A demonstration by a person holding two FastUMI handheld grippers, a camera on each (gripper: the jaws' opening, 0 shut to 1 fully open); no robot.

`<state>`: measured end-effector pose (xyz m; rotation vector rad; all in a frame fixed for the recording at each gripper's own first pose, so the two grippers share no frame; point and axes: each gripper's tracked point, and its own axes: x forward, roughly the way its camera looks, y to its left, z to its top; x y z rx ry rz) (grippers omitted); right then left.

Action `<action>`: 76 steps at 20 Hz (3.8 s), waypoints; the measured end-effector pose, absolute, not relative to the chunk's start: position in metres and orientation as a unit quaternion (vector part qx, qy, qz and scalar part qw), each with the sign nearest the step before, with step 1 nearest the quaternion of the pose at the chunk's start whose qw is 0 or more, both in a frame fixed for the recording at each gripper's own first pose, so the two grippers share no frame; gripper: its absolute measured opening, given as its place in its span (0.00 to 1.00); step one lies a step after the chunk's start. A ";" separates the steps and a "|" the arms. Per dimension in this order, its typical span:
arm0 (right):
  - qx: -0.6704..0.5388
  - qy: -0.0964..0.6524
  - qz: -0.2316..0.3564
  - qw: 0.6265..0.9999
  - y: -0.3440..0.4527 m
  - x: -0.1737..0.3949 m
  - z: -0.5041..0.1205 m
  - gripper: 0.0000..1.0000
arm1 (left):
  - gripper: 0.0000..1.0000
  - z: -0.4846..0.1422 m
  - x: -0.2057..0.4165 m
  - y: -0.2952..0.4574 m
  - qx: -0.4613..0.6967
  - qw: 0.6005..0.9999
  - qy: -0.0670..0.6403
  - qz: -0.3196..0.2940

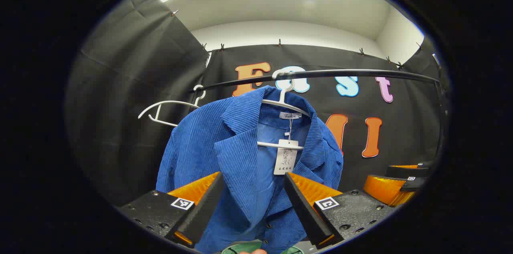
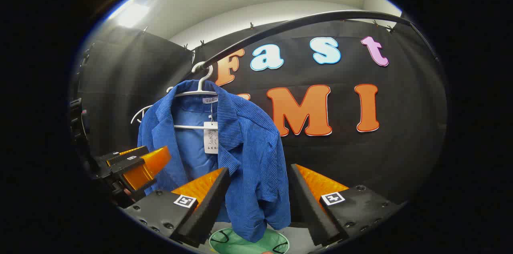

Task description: Grasp the clothes on the hanger with both hands and then place them into the laundry hamper below.

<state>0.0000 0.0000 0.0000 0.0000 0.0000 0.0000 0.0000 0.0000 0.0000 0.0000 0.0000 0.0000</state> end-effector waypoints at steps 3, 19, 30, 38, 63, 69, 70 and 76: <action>0.000 -0.001 -0.001 1.000 -0.002 -0.004 0.001 0.98 | 0.94 0.000 -0.004 0.003 0.004 1.000 0.001 0.004; 0.012 -0.013 -0.004 1.000 0.008 -0.004 -0.001 0.98 | 0.92 0.002 -0.003 0.024 0.003 1.000 0.012 0.003; 0.032 0.001 0.020 0.999 0.071 0.094 -0.026 0.99 | 0.95 -0.020 0.000 0.069 0.014 0.998 0.046 -0.028; 0.010 0.027 -0.086 0.996 0.067 0.178 -0.084 0.98 | 0.95 -0.051 0.004 0.089 -0.041 0.995 0.074 -0.046; -0.036 -0.191 0.061 0.979 -0.045 0.035 0.115 0.07 | 0.91 -0.050 0.077 0.019 0.022 0.996 -0.012 0.088; -0.030 -0.189 0.073 0.979 -0.055 0.032 0.112 0.08 | 0.52 -0.084 0.054 0.091 0.109 0.976 0.012 0.188; -0.030 -0.183 0.076 0.980 -0.054 0.035 0.110 0.08 | 0.40 -0.082 0.044 0.107 0.108 0.975 0.013 0.194; -0.036 -0.159 0.058 0.985 -0.062 0.062 0.089 0.08 | 0.08 0.008 0.027 0.144 0.092 0.975 -0.021 0.201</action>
